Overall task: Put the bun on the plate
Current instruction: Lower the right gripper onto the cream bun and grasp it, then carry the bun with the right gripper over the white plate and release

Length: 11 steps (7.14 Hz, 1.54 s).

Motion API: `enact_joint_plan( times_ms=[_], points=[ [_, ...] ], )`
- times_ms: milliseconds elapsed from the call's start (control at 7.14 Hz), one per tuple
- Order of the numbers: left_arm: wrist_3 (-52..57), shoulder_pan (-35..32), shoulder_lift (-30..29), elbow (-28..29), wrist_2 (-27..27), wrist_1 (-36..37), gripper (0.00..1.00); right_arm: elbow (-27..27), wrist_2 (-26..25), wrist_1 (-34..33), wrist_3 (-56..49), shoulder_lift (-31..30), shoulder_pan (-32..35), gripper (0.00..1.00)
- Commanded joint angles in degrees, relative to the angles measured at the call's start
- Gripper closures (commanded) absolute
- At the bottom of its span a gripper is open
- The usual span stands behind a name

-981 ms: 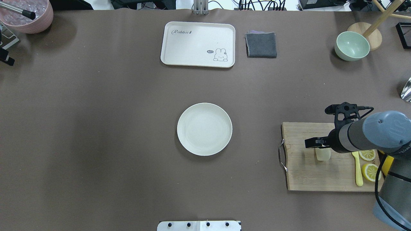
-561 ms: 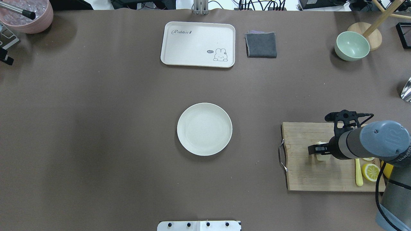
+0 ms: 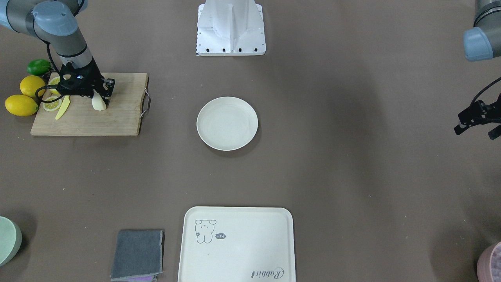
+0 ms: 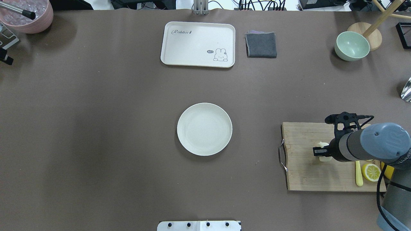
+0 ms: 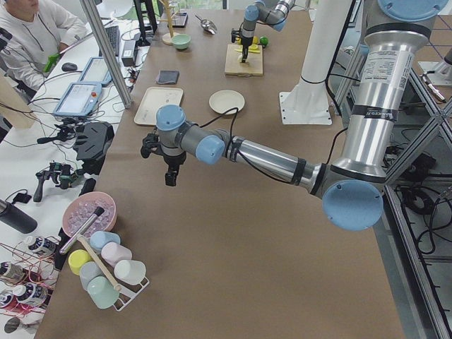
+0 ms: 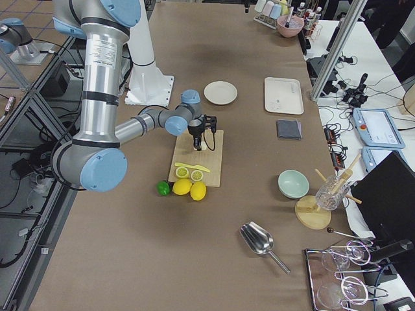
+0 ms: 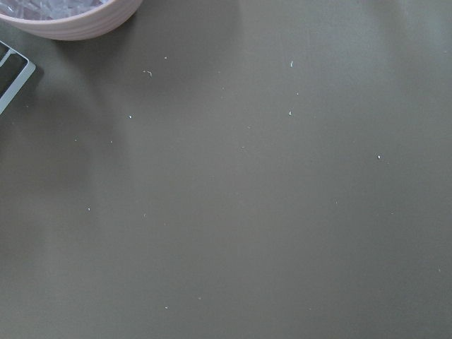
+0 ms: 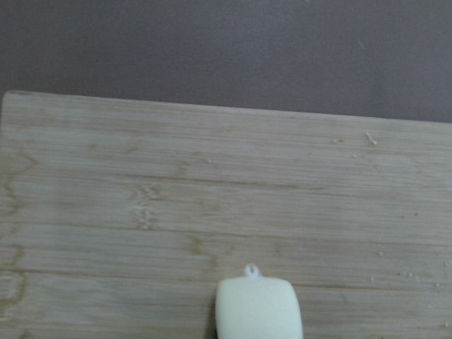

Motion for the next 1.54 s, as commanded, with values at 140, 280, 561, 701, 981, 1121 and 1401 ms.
enact_joint_plan(
  times_ms=[140, 280, 561, 701, 981, 1121, 1401],
  points=[
    [0.01, 0.0, 0.09, 0.11, 0.09, 0.0, 0.02, -0.06, 0.18, -0.87, 0.03, 6.17, -0.12, 0.67],
    [0.1, 0.0, 0.09, 0.28, 0.44, 0.08, 0.02, -1.9, 0.01, -4.61, 0.11, 12.13, -0.21, 0.67],
    [0.63, -1.04, 2.71, 2.55, 0.53, 0.61, 0.02, -3.93, -0.43, -18.21, 5.53, 27.32, -0.73, 0.67],
    [6.2, -2.36, 2.82, 3.79, 0.44, 0.7, 0.02, -6.03, -0.78, -20.1, 8.09, 32.44, -1.87, 0.67],
    [8.8, -3.51, 2.99, 5.64, 0.35, 0.79, 0.02, -17.76, -3.93, -20.21, 12.05, 45.77, -3.54, 0.66],
    [8.89, -3.51, 2.99, 6.08, 0.35, 0.7, 0.02, -24.88, -4.99, -20.03, 13.63, 52.37, -4.07, 0.62],
    [8.89, -3.51, 3.52, 6.44, 0.35, 0.7, 0.02, -26.27, -8.76, -19.86, 13.91, 53.5, -6.44, 0.1]
  ],
)
